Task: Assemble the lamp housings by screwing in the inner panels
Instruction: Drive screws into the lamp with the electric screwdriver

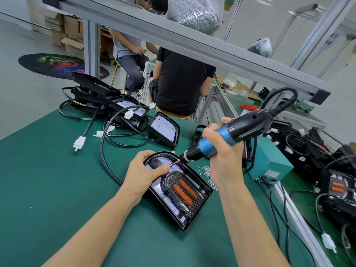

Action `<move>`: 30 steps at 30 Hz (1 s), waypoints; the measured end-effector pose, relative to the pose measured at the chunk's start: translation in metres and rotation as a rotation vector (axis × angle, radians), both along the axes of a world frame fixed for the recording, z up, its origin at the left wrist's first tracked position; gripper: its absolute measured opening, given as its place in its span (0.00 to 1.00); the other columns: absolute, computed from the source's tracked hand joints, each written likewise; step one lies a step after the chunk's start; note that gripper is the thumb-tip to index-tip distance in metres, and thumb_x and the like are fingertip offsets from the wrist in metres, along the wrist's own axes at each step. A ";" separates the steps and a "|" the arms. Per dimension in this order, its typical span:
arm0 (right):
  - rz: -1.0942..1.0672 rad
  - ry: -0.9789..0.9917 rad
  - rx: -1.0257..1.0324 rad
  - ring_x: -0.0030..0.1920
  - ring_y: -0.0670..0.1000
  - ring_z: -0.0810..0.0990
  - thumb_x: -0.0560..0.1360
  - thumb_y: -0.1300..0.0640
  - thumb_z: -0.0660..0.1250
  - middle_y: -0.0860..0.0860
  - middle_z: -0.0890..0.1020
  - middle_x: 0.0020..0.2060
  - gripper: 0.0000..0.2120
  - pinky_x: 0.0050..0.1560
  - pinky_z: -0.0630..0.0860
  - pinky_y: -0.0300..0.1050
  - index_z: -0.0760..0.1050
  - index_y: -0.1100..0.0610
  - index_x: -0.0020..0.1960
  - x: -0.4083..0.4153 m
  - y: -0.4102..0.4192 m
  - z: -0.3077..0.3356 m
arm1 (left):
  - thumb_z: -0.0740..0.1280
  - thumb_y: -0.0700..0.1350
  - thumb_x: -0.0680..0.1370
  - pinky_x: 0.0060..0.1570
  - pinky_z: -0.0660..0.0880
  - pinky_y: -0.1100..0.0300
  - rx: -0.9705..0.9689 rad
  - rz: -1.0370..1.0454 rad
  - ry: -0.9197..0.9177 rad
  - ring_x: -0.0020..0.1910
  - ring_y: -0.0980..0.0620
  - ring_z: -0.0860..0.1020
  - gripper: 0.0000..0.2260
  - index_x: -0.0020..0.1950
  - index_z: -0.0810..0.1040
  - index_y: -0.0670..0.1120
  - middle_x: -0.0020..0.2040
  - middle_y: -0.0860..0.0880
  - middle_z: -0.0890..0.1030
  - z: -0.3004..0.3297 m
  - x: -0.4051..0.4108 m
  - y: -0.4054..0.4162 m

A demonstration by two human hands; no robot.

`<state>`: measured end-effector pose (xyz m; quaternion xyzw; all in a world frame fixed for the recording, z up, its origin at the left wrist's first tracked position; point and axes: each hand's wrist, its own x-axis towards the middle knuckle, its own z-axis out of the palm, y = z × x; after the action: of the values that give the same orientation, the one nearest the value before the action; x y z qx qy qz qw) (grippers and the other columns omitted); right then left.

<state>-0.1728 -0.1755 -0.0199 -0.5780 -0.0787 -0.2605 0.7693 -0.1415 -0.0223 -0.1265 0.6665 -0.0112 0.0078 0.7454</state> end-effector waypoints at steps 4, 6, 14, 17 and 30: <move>-0.001 -0.016 -0.013 0.40 0.47 0.75 0.68 0.67 0.70 0.48 0.75 0.37 0.16 0.52 0.71 0.47 0.79 0.45 0.38 -0.001 0.002 -0.001 | 0.78 0.38 0.66 0.46 0.72 0.68 -0.011 -0.007 0.009 0.48 0.58 0.79 0.22 0.53 0.73 0.51 0.50 0.54 0.79 -0.002 0.001 0.000; 0.006 -0.017 -0.003 0.40 0.48 0.75 0.67 0.67 0.70 0.48 0.76 0.36 0.16 0.52 0.72 0.47 0.79 0.44 0.38 0.000 0.003 0.000 | 0.78 0.39 0.66 0.45 0.71 0.70 0.006 -0.002 0.003 0.47 0.63 0.78 0.23 0.56 0.73 0.50 0.50 0.56 0.79 -0.003 0.001 0.000; 0.005 -0.036 -0.109 0.40 0.48 0.73 0.72 0.74 0.68 0.48 0.75 0.36 0.21 0.46 0.75 0.39 0.75 0.48 0.33 0.000 0.007 0.000 | 0.79 0.40 0.66 0.50 0.73 0.66 -0.001 -0.003 0.009 0.49 0.58 0.79 0.25 0.58 0.73 0.49 0.52 0.53 0.80 -0.006 0.003 0.000; 0.014 -0.038 -0.116 0.40 0.48 0.73 0.70 0.72 0.69 0.48 0.75 0.36 0.19 0.46 0.74 0.40 0.75 0.49 0.33 0.000 0.009 0.000 | 0.79 0.39 0.65 0.50 0.72 0.65 -0.001 0.000 0.005 0.51 0.55 0.79 0.24 0.57 0.73 0.49 0.52 0.53 0.80 -0.007 0.004 0.000; 0.073 -0.041 -0.119 0.42 0.48 0.73 0.67 0.68 0.69 0.46 0.76 0.35 0.16 0.50 0.74 0.42 0.73 0.49 0.46 -0.001 0.006 -0.003 | 0.78 0.39 0.66 0.45 0.71 0.70 0.009 0.003 0.019 0.44 0.67 0.76 0.22 0.54 0.74 0.51 0.49 0.57 0.79 -0.006 0.003 0.001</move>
<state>-0.1742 -0.1691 -0.0228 -0.6141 -0.1311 -0.2389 0.7407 -0.1383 -0.0210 -0.1325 0.6698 -0.0033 0.0027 0.7425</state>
